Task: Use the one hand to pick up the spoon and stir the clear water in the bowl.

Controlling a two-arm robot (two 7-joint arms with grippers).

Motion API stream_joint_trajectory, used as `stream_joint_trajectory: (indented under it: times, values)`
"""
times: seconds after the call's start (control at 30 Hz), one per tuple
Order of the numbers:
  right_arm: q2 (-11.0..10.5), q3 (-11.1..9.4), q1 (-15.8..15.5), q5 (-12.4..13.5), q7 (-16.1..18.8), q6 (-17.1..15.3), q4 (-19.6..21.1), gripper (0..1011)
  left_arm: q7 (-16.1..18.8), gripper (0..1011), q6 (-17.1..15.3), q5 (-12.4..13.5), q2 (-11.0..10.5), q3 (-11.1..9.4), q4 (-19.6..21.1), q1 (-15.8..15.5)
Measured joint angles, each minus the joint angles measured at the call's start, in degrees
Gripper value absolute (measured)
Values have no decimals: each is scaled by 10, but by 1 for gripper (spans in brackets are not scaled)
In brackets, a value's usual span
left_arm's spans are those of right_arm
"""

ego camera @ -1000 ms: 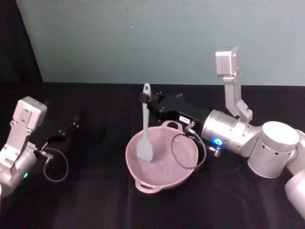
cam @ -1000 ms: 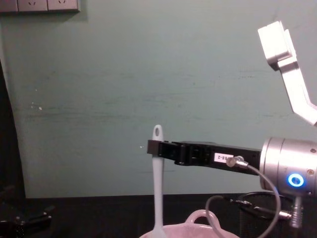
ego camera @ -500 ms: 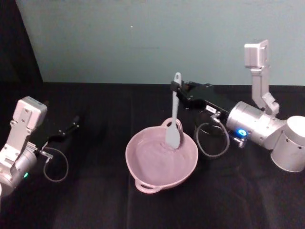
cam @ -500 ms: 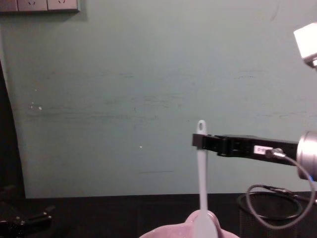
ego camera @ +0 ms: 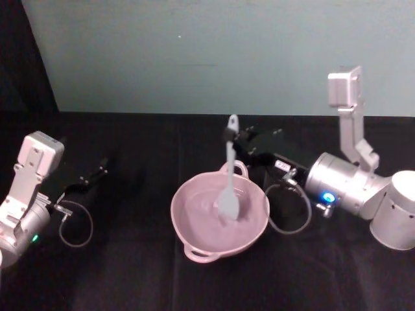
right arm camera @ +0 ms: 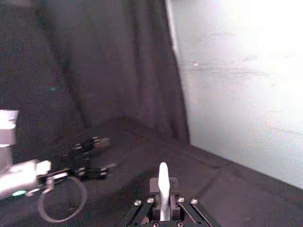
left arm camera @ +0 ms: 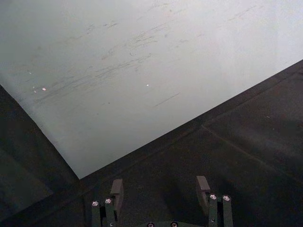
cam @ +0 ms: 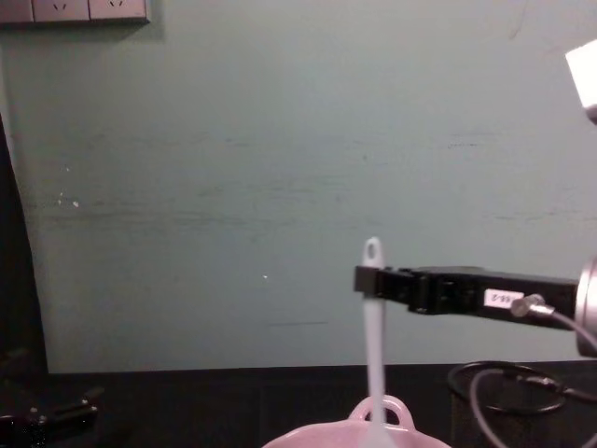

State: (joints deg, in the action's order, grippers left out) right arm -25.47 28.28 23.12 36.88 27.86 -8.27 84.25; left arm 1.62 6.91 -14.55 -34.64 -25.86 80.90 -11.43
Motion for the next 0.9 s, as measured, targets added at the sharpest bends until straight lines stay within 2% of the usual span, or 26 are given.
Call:
stream_joint_trajectory:
  times: [0.2,0.4,0.7,0.9]
  values:
    - [10,25,-7,-2,11,-4,21,113,0,1005,0,0,0,0,0,0]
    - [21,37,-5,-1,15,-3,24,113,0,1005,0,0,0,0,0,0]
    - [23,38,-4,4,12,3,24,113,0,1005,0,0,0,0,0,0]
    - [15,30,0,4,9,5,36,113,0,1005,0,0,0,0,0,0]
